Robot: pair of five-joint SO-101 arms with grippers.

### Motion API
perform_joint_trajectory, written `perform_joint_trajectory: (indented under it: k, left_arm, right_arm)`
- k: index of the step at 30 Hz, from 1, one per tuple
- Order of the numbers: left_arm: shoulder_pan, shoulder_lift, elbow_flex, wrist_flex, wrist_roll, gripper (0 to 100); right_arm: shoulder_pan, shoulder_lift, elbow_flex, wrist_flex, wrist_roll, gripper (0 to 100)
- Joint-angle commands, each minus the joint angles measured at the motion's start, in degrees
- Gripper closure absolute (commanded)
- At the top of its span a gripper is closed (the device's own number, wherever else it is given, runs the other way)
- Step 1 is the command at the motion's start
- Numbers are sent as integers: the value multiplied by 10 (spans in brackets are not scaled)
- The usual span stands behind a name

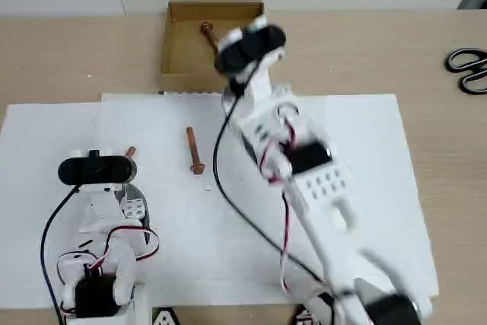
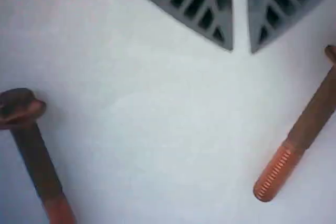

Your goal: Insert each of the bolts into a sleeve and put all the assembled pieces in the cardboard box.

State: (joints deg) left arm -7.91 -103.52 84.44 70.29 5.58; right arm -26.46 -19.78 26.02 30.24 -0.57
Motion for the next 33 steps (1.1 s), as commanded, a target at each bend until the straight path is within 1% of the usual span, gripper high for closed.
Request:
perform_joint_trajectory:
  k: [1,9,16,21,26,29,31,33]
  left_arm:
    - [-2,-6,13,-16,-1,994]
    - [-2,-6,32,-25,-1,994]
    - [-4,-6,69,-25,-4,994]
    - [-5,-6,70,-25,-2,994]
    - [-6,-6,70,-25,-2,994]
    - [-6,-6,70,-25,-2,994]
    - [-6,-6,70,-25,-2,994]
    - [-6,-6,70,-25,-2,994]
  right_arm:
    - [22,103,-161,-23,6,995]
    - [50,390,-469,-24,6,995]
    - [51,637,-731,-24,6,995]
    - [49,790,-899,-23,7,995]
    - [42,907,-1041,-17,65,991]
    - [37,939,-1098,23,90,984]
    - [33,945,-1125,65,91,934]
    - [30,945,-1143,106,91,844]
